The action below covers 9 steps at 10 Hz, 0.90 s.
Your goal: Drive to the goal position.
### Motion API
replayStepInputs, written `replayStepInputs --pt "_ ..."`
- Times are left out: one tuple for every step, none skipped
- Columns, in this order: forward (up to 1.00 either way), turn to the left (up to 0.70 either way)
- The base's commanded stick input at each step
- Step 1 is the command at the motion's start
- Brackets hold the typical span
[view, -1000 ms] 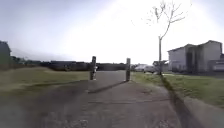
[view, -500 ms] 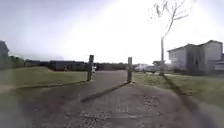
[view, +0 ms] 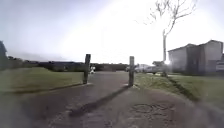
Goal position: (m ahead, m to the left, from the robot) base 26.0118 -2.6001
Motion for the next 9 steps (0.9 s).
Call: replayStepInputs --pt "1.00 0.00" --pt "1.00 0.00" --pt "1.00 0.00" --pt "1.00 0.00" --pt "1.00 0.00" --pt "1.00 0.00" --pt "1.00 0.00" --pt "1.00 0.00" --pt "1.00 0.00"
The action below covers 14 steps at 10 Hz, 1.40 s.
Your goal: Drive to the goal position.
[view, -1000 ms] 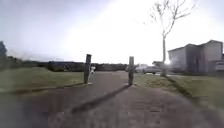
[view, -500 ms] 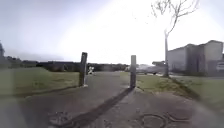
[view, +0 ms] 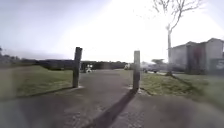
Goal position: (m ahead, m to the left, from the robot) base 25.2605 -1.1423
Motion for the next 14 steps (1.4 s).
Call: replayStepInputs --pt "1.00 0.00" --pt "1.00 0.00" --pt "1.00 0.00" --pt "1.00 0.00" --pt "1.00 0.00" --pt "1.00 0.00" --pt "1.00 0.00" --pt "1.00 0.17" --pt "1.00 0.27" --pt "1.00 0.27" --pt "1.00 0.09" --pt "1.00 0.00" --pt "1.00 0.00" --pt "1.00 0.00"
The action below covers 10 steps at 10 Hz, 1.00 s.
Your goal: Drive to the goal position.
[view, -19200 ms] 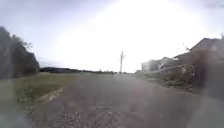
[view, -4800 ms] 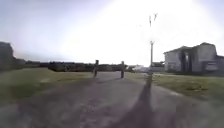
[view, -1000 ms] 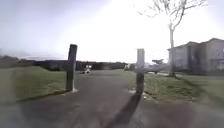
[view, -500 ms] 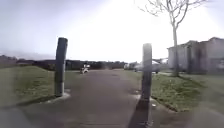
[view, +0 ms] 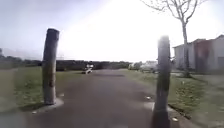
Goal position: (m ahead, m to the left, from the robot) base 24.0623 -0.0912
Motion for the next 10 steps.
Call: replayStepInputs --pt "1.00 0.00" --pt "1.00 0.00" --pt "1.00 0.00" --pt "1.00 0.00" --pt "1.00 0.00" --pt "1.00 0.00" --pt "1.00 0.00" --pt "1.00 0.00" --pt "1.00 0.00" --pt "1.00 0.00"
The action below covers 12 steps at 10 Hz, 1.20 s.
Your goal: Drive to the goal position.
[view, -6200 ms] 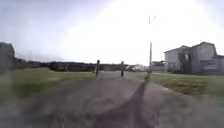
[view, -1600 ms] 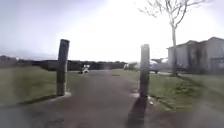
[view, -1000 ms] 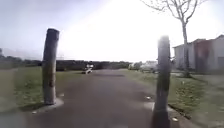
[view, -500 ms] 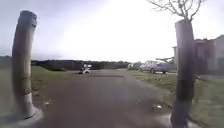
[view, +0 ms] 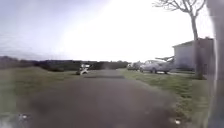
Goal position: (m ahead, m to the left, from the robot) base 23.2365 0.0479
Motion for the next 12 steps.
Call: replayStepInputs --pt "1.00 0.00" --pt "1.00 0.00" --pt "1.00 0.00" --pt "1.00 0.00" --pt "1.00 0.00" --pt "1.00 0.00" --pt "1.00 0.00" --pt "1.00 0.00" --pt "1.00 0.00" --pt "1.00 0.00" --pt "1.00 0.00" --pt "1.00 0.00"
